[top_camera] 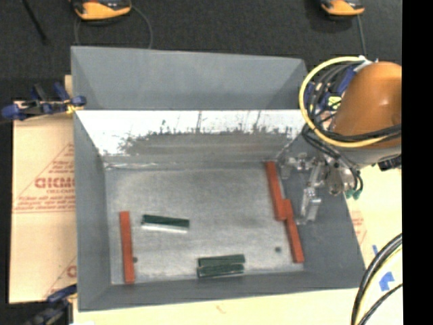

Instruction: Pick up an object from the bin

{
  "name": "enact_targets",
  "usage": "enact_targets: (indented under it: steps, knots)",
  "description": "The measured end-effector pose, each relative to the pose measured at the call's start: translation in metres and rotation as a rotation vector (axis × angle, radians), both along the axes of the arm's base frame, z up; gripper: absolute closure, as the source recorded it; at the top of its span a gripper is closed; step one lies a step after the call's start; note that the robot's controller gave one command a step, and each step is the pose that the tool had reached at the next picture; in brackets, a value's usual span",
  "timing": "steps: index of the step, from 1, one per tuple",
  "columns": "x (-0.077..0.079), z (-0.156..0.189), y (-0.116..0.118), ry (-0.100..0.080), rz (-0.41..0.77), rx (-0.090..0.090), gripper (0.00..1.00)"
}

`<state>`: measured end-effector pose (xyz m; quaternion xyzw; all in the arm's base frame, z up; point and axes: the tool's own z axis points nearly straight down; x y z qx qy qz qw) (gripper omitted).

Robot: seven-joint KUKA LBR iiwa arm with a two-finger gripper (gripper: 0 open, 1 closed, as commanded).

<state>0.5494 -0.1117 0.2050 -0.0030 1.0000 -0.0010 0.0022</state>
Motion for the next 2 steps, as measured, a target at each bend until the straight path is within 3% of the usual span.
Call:
enact_targets:
  steps: [1, 2]
  knots:
    - [-0.048, -0.087, -0.026, 0.011, -0.026, 0.002, 0.00]
    - [0.040, -0.124, -0.051, -0.003, -0.001, -0.001, 0.00]
